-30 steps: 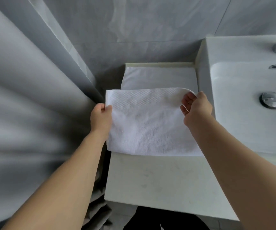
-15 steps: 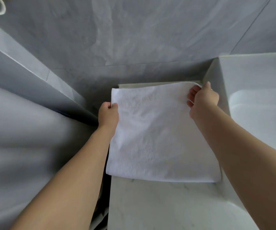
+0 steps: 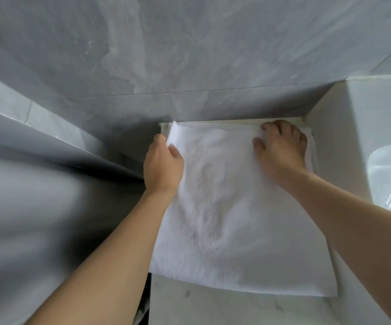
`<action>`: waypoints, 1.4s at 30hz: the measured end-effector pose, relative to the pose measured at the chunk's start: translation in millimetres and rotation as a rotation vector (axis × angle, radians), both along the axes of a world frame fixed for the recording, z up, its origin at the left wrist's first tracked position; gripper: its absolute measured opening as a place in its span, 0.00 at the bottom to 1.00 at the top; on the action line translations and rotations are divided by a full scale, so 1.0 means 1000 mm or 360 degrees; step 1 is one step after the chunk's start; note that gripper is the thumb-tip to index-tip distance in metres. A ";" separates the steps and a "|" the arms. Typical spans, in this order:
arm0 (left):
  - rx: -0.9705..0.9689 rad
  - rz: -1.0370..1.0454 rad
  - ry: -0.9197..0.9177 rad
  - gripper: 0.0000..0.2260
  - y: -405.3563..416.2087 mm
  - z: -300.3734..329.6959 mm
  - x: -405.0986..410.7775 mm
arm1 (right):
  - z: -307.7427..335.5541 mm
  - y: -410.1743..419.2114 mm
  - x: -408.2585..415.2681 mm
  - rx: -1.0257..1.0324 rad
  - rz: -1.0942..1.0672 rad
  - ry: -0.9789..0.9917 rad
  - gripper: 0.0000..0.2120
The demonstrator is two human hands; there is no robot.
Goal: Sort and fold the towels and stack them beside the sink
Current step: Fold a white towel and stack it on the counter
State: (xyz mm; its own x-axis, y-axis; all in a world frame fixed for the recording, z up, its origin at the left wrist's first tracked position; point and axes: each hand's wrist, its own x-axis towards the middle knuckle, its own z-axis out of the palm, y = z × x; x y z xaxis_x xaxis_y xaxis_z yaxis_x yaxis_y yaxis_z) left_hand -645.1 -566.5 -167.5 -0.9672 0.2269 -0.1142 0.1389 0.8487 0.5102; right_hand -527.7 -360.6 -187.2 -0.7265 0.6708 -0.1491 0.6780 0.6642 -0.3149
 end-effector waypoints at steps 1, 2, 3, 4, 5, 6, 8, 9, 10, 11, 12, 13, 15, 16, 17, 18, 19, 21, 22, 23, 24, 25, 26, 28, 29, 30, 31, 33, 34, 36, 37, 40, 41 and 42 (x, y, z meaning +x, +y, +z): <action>0.0076 -0.0026 0.0031 0.04 0.002 0.001 0.000 | -0.002 0.004 0.000 0.0062 0.0067 -0.0062 0.20; 0.0118 -0.0043 0.0046 0.05 0.003 0.000 -0.001 | -0.003 0.007 0.000 0.0115 0.0111 -0.0094 0.20; 0.0132 -0.0041 0.0039 0.07 0.004 -0.002 -0.003 | -0.004 0.010 0.000 0.0133 0.0131 -0.0079 0.19; 0.0135 -0.0016 0.0014 0.08 0.004 -0.004 -0.005 | -0.004 0.011 -0.001 0.0139 0.0153 -0.0037 0.19; 0.0138 0.0021 -0.0021 0.09 0.005 -0.006 -0.008 | -0.001 0.012 -0.001 0.0140 0.0182 -0.0016 0.18; 0.0138 0.0061 -0.0057 0.10 0.007 -0.009 -0.010 | 0.000 0.013 -0.001 0.0153 0.0219 -0.0025 0.17; 0.0104 0.0116 -0.0117 0.12 0.013 -0.013 -0.010 | 0.002 0.017 -0.001 0.0166 0.0252 -0.0096 0.17; 0.0073 0.0136 -0.0135 0.13 0.016 -0.014 -0.010 | 0.004 0.019 -0.002 0.0178 0.0249 -0.0142 0.18; 0.0043 0.0155 -0.0148 0.14 0.019 -0.014 -0.009 | 0.005 0.022 -0.002 0.0202 0.0258 -0.0176 0.19; 0.0016 0.0173 -0.0155 0.15 0.021 -0.014 -0.009 | 0.005 0.025 -0.003 0.0230 0.0263 -0.0216 0.19; -0.0006 0.0187 -0.0159 0.15 0.022 -0.014 -0.008 | 0.007 0.027 -0.003 0.0262 0.0287 -0.0258 0.20; -0.0028 0.0195 -0.0156 0.15 0.021 -0.014 -0.008 | 0.008 0.029 -0.004 0.0285 0.0320 -0.0307 0.21; -0.0083 0.0196 -0.0138 0.15 0.018 -0.016 -0.008 | 0.010 0.032 -0.005 0.0269 0.0375 -0.0377 0.22; -0.0117 0.0196 -0.0127 0.15 0.016 -0.016 -0.008 | 0.011 0.033 -0.006 0.0241 0.0393 -0.0386 0.22; -0.0154 0.0201 -0.0109 0.15 0.015 -0.016 -0.006 | 0.013 0.033 -0.007 0.0218 0.0411 -0.0383 0.21; -0.0190 0.0212 -0.0086 0.14 0.014 -0.017 -0.005 | 0.013 0.033 -0.009 0.0210 0.0422 -0.0371 0.21; -0.0217 0.0230 -0.0057 0.14 0.014 -0.017 -0.002 | 0.013 0.033 -0.009 0.0209 0.0416 -0.0353 0.21; -0.0239 0.0283 0.0023 0.13 0.015 -0.019 0.005 | 0.016 0.034 -0.010 0.0203 0.0392 -0.0296 0.20; -0.0237 0.0309 0.0074 0.13 0.016 -0.021 0.008 | 0.018 0.036 -0.011 0.0192 0.0386 -0.0269 0.20; -0.0233 0.0328 0.0120 0.13 0.018 -0.024 0.009 | 0.020 0.038 -0.011 0.0172 0.0390 -0.0272 0.21; -0.0233 0.0344 0.0147 0.13 0.019 -0.026 0.010 | 0.023 0.040 -0.010 0.0165 0.0414 -0.0312 0.22; -0.0238 0.0361 0.0155 0.13 0.021 -0.028 0.009 | 0.027 0.042 -0.010 0.0174 0.0463 -0.0373 0.23; -0.0247 0.0376 0.0160 0.13 0.021 -0.029 0.008 | 0.031 0.045 -0.010 0.0167 0.0519 -0.0433 0.24; -0.0244 0.0350 0.0209 0.12 0.020 -0.033 0.008 | 0.040 0.049 -0.010 0.0058 0.0580 -0.0423 0.22; -0.0235 0.0313 0.0258 0.12 0.019 -0.035 0.010 | 0.044 0.050 -0.010 -0.0067 0.0551 -0.0347 0.18; -0.0232 0.0283 0.0317 0.12 0.018 -0.038 0.013 | 0.047 0.050 -0.011 -0.0216 0.0480 -0.0273 0.14; -0.0231 0.0269 0.0373 0.11 0.017 -0.040 0.015 | 0.049 0.051 -0.011 -0.0332 0.0390 -0.0202 0.12; -0.0216 0.0280 0.0448 0.11 0.017 -0.043 0.016 | 0.050 0.051 -0.011 -0.0393 0.0270 -0.0095 0.11; -0.0197 0.0290 0.0453 0.11 0.017 -0.044 0.016 | 0.049 0.052 -0.011 -0.0350 0.0276 -0.0074 0.11; -0.0144 0.0299 0.0433 0.13 0.015 -0.043 0.016 | 0.045 0.052 -0.011 -0.0201 0.0308 -0.0085 0.10; -0.0118 0.0301 0.0431 0.13 0.015 -0.043 0.016 | 0.043 0.052 -0.011 -0.0138 0.0310 -0.0121 0.11; -0.0101 0.0318 0.0441 0.14 0.016 -0.044 0.016 | 0.033 0.051 -0.012 0.0011 0.0347 -0.0274 0.15; -0.0120 0.0327 0.0434 0.14 0.016 -0.044 0.015 | 0.030 0.049 -0.014 0.0054 0.0378 -0.0305 0.15; -0.0146 0.0333 0.0420 0.14 0.017 -0.045 0.014 | 0.027 0.049 -0.015 0.0087 0.0399 -0.0328 0.16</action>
